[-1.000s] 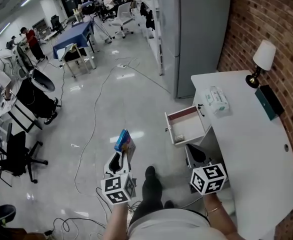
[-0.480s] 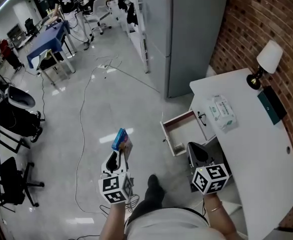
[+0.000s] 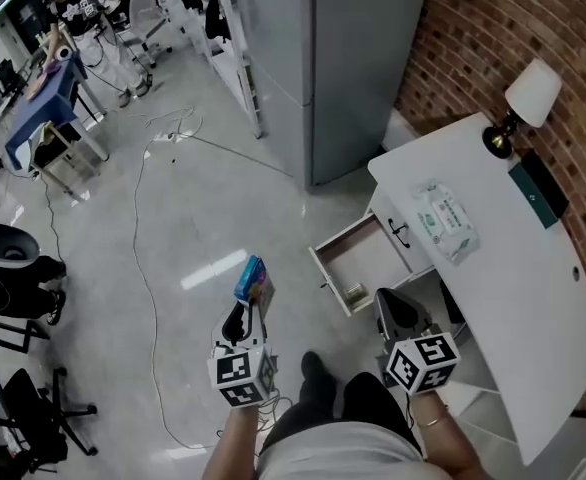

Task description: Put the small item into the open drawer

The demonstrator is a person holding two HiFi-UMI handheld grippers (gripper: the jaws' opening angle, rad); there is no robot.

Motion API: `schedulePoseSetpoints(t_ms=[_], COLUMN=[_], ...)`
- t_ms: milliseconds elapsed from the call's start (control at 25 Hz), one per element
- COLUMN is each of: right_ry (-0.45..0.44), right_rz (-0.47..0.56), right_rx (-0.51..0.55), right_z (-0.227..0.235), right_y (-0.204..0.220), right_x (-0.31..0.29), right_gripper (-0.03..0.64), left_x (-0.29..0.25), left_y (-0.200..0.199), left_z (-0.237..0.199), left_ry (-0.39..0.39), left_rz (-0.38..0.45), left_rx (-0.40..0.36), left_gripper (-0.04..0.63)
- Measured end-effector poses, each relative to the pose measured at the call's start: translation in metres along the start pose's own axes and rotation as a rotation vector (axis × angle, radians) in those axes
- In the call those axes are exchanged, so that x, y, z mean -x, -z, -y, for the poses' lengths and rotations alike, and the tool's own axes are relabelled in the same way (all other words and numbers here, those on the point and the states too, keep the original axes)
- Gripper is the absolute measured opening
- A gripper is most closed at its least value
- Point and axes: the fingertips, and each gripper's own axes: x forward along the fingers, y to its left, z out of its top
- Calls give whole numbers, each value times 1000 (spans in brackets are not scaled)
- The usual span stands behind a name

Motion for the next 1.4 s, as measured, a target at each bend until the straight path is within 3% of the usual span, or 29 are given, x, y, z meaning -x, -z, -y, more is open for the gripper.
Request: schedulePoseSetpoints(t_ms=[560, 840, 1400], right_ry=[153, 176, 170], right_rz=[-55, -91, -143], right_rx=[-122, -168, -214], right_z=[82, 132, 171], right_y=[54, 112, 213], right_x=[-31, -53, -90], right_gripper=[8, 8, 8], left_x=[-129, -191, -287], left_y=[41, 99, 221], left_z=[93, 148, 191], left_ry=[253, 345, 416], left_rz=[-170, -226, -363], left_rx=[-190, -259, -436], left_gripper=[98, 98, 98])
